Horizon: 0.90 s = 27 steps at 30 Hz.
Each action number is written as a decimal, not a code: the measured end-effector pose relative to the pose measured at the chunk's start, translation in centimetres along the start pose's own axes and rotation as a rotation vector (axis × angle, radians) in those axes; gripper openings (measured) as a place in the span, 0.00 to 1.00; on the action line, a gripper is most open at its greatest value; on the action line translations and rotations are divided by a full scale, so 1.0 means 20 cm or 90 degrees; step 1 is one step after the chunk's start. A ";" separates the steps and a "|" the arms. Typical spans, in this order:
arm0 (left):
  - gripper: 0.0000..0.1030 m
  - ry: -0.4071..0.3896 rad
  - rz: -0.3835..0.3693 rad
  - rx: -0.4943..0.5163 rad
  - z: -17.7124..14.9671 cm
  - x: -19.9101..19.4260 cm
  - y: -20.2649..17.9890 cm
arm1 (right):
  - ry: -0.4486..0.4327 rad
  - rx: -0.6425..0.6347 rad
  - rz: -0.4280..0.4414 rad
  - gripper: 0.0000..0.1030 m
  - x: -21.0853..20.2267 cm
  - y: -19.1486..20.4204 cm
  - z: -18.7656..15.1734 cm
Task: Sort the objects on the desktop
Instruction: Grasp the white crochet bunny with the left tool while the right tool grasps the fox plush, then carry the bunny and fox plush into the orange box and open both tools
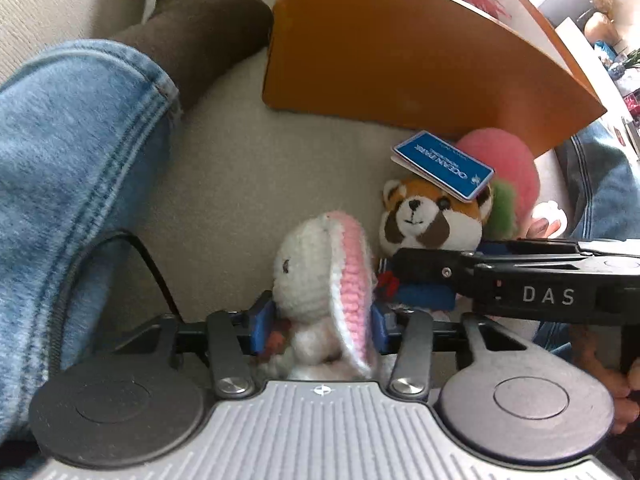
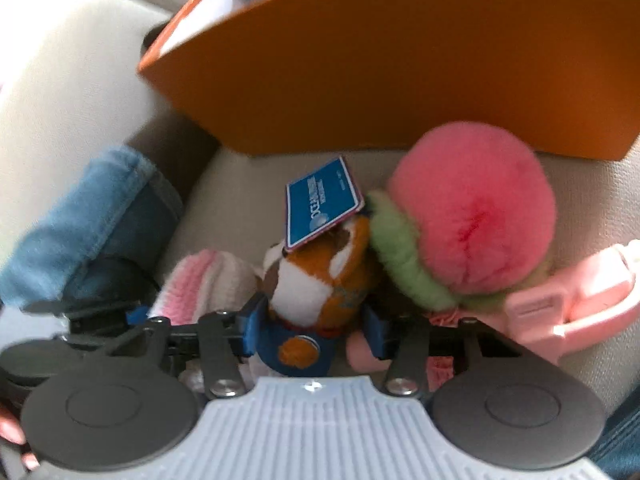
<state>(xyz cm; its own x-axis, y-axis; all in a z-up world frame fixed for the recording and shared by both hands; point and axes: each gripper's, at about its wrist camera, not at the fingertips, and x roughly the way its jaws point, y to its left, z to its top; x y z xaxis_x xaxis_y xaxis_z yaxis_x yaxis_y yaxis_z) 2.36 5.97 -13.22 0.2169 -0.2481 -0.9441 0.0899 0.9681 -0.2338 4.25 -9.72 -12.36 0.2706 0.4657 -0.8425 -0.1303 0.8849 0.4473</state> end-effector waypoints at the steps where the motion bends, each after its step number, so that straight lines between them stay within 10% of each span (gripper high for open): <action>1: 0.47 -0.004 0.003 -0.001 0.00 0.00 0.00 | -0.006 -0.006 0.001 0.45 0.00 0.00 -0.01; 17: 0.40 -0.204 -0.022 0.000 0.06 -0.51 -0.07 | -0.132 -0.132 0.088 0.41 -0.49 0.02 0.13; 27: 0.40 -0.376 -0.007 0.112 0.51 -0.85 -0.32 | -0.298 -0.165 0.101 0.41 -0.90 0.08 0.47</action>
<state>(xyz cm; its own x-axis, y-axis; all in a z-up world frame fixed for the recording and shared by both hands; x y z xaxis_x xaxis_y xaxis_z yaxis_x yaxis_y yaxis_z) 7.98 3.69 6.78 0.7120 -0.2839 -0.6422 0.2436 0.9577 -0.1534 8.15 -16.87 6.36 0.6158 0.5909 -0.5212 -0.4185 0.8057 0.4191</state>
